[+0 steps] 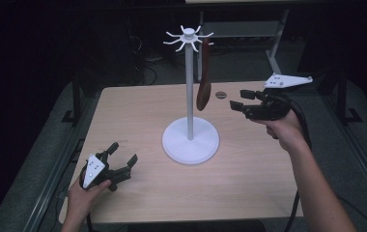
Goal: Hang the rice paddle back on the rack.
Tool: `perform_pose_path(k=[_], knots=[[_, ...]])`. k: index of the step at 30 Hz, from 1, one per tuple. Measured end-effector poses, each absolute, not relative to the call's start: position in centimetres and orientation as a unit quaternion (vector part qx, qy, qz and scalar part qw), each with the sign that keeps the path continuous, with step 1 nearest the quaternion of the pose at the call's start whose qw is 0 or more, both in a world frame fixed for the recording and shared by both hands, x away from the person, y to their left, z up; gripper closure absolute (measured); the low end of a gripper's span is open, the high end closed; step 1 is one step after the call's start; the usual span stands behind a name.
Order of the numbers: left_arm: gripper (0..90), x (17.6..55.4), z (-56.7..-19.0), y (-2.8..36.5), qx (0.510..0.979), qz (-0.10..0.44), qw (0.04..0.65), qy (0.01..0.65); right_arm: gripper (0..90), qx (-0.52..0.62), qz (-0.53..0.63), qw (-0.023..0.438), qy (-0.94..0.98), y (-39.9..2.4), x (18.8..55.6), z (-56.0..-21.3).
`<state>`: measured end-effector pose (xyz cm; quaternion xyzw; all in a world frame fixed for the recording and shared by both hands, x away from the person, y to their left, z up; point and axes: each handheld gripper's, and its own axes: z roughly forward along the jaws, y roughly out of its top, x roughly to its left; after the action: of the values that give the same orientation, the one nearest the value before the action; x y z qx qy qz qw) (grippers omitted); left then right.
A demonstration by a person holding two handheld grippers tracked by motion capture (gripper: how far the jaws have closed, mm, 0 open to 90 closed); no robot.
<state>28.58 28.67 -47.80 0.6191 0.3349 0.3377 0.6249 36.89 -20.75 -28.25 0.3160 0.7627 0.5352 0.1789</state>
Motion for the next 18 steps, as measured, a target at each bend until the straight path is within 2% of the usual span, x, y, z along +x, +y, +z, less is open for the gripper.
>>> perform_pose_path(k=[18], knots=[[12.9,28.5,-47.8,28.7,0.621,0.337,0.624,0.336,26.9,0.353,0.506,0.166,0.769,-23.3,35.3,-33.3]])
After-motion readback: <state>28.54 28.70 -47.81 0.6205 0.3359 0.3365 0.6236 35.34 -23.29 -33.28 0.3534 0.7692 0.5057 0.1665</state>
